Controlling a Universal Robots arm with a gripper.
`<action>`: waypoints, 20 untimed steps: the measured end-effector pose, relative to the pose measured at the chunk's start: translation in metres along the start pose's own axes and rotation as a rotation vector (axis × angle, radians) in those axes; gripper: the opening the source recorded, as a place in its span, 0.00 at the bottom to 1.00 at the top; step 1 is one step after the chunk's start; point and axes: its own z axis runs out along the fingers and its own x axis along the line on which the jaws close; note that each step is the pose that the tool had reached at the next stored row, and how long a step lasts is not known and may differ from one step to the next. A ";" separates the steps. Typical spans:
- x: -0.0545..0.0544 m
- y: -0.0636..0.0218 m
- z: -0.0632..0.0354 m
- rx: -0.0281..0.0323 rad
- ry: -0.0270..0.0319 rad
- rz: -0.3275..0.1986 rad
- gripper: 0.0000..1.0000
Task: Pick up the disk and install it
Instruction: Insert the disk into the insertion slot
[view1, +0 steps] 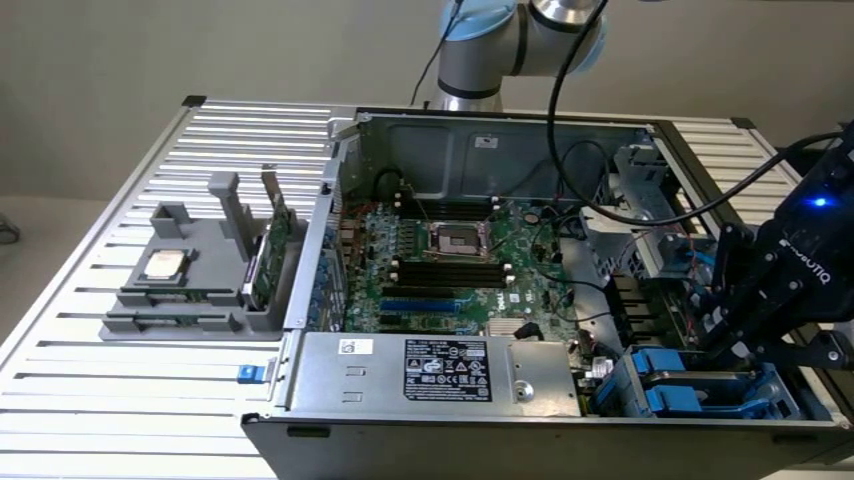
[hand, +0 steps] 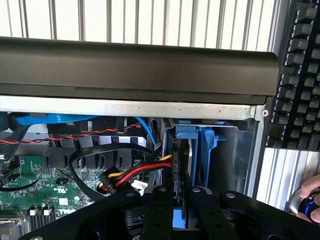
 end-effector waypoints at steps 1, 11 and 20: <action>0.000 0.0001 0.0002 0.0009 0.0001 0.000 0.17; 0.000 0.0031 0.0002 0.0161 0.0007 -0.001 0.17; 0.000 0.0062 -0.0001 0.0475 0.0014 -0.003 0.17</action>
